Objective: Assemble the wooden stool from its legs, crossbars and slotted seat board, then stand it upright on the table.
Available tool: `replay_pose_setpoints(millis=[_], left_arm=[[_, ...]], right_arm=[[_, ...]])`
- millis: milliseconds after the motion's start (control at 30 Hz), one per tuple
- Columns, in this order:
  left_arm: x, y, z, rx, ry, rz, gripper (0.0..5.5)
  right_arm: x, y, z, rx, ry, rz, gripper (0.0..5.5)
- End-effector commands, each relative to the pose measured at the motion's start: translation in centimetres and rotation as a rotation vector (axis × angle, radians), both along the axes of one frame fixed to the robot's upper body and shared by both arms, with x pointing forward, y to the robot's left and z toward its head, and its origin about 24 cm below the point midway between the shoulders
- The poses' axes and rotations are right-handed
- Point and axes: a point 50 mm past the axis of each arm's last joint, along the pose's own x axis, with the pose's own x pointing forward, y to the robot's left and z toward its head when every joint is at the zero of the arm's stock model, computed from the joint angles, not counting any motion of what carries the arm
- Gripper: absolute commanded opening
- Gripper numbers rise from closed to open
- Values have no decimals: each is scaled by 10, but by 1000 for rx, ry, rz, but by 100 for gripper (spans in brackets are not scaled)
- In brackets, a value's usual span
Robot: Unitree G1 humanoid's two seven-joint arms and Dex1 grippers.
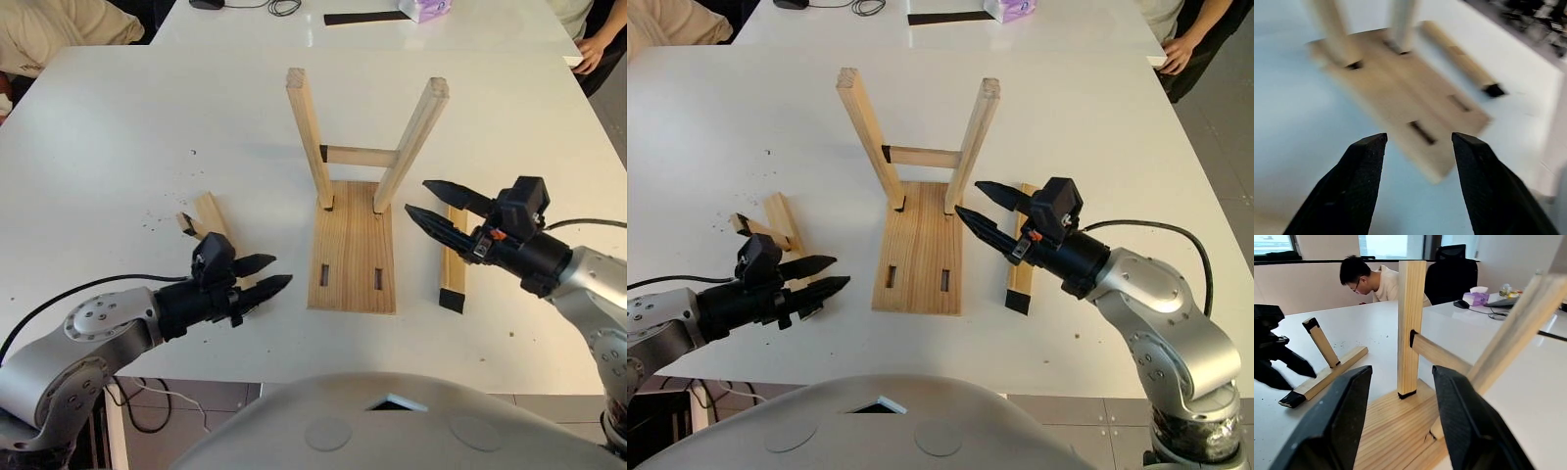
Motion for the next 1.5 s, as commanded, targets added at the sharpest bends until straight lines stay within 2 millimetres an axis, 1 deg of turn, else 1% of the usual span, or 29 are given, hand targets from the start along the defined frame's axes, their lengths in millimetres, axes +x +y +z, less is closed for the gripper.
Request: replay_pose_setpoints(millis=[33,100,167,233,300,367,500,633,833,967,1033,1100,1133,1333,1400,1500], left_arm=[[-5,12,-7,136,50,195,276],[-15,12,-11,151,116,272,308],[-32,9,-19,155,224,280,330],[-42,12,-24,172,290,329,364],[-39,18,-27,198,292,408,399],[-32,21,-27,211,257,479,413],[-23,12,-27,184,217,546,413],[-22,7,-36,158,263,587,413],[-18,23,-54,209,342,708,413],[-19,27,-65,245,384,704,413],[-19,32,-67,255,381,696,385],[-20,39,-70,263,378,694,345],[-19,43,-71,268,374,691,336],[-8,64,-78,298,340,689,236],[-1,74,-82,315,316,708,211],[11,84,-85,313,271,738,204]], right_arm=[[-9,1,-1,16,5,-47,226],[-12,3,-3,14,13,-60,226],[-14,5,-3,19,14,-66,226],[-15,6,-3,17,12,-66,226],[-15,6,-3,18,11,-66,226],[-14,7,-3,16,11,-59,226],[-10,8,-2,13,8,-34,226],[-6,7,-2,9,5,-18,226],[-2,7,-3,8,5,-2,226],[-2,9,-4,8,2,2,226],[-2,10,-4,7,1,-1,226],[-2,10,-5,11,-3,-8,226],[-2,10,-5,12,-4,-13,226],[-3,13,-8,17,-8,-40,226],[-1,13,-10,13,-10,-53,226],[1,13,-11,13,-17,-57,226]])
